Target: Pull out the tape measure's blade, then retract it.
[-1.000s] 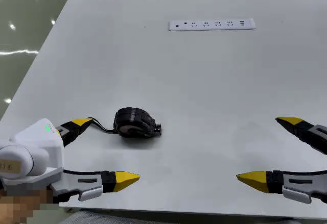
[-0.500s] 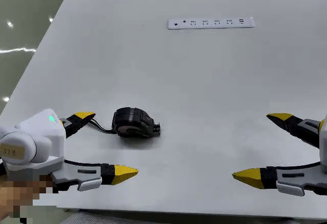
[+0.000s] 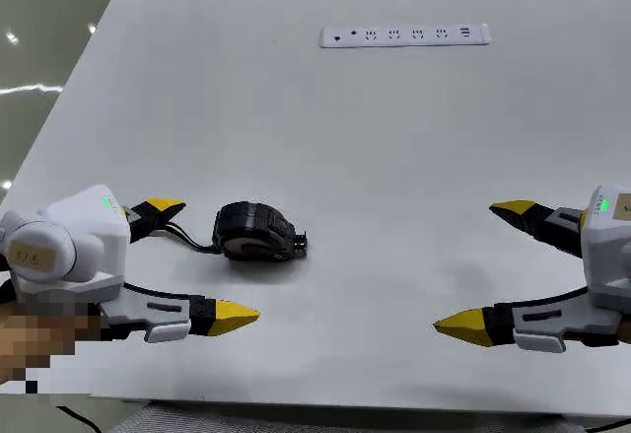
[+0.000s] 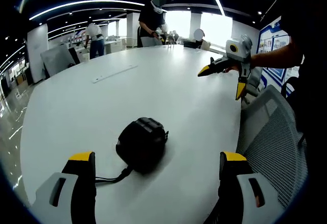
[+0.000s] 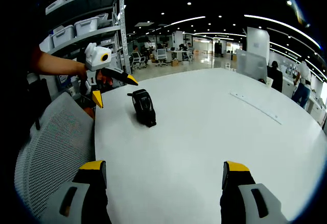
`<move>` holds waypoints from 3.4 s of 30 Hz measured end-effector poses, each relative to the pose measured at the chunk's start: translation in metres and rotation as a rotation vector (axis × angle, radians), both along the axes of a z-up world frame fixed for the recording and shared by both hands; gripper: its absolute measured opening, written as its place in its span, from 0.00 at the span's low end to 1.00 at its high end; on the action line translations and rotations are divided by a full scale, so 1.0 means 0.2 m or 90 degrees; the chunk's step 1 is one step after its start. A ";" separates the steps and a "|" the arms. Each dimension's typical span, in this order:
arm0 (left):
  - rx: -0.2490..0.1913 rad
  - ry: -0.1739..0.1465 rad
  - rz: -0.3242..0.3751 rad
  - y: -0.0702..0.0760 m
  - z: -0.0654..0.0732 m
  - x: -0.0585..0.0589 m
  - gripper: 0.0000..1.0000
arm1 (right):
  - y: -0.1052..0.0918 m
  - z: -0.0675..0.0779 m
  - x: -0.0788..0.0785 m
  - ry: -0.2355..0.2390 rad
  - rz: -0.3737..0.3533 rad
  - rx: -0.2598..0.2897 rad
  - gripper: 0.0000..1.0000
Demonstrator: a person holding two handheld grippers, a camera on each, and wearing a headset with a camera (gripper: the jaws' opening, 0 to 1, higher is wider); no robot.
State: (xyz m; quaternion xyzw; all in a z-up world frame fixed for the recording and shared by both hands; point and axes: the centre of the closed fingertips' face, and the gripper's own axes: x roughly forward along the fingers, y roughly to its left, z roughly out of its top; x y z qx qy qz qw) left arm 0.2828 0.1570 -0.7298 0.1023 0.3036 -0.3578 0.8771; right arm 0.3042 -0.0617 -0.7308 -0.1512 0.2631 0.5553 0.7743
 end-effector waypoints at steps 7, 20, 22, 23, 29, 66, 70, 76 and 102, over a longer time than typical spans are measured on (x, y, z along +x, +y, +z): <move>0.009 0.010 -0.024 -0.01 -0.02 0.01 0.99 | 0.05 -0.03 0.01 -0.002 0.030 -0.010 0.95; 0.032 0.024 -0.068 -0.01 -0.04 0.05 0.99 | 0.13 -0.07 0.04 0.003 0.077 -0.024 0.96; 0.035 0.026 -0.074 -0.02 -0.04 0.05 0.99 | 0.14 -0.08 0.05 0.003 0.082 -0.024 0.96; 0.038 0.028 -0.079 -0.02 -0.05 0.06 0.99 | 0.15 -0.08 0.05 0.003 0.086 -0.025 0.96; 0.049 0.032 -0.100 -0.02 -0.06 0.08 0.97 | 0.19 -0.10 0.06 0.002 0.107 -0.028 0.95; 0.113 0.045 -0.228 -0.03 -0.13 0.16 0.57 | 0.53 -0.17 0.11 -0.049 0.233 -0.021 0.59; 0.127 0.046 -0.242 -0.03 -0.14 0.17 0.52 | 0.56 -0.20 0.10 -0.057 0.256 -0.031 0.53; 0.147 0.049 -0.261 -0.02 -0.16 0.17 0.47 | 0.61 -0.22 0.10 -0.063 0.277 -0.038 0.47; 0.184 0.072 -0.305 0.01 -0.20 0.19 0.27 | 0.78 -0.31 0.11 -0.065 0.316 -0.063 0.22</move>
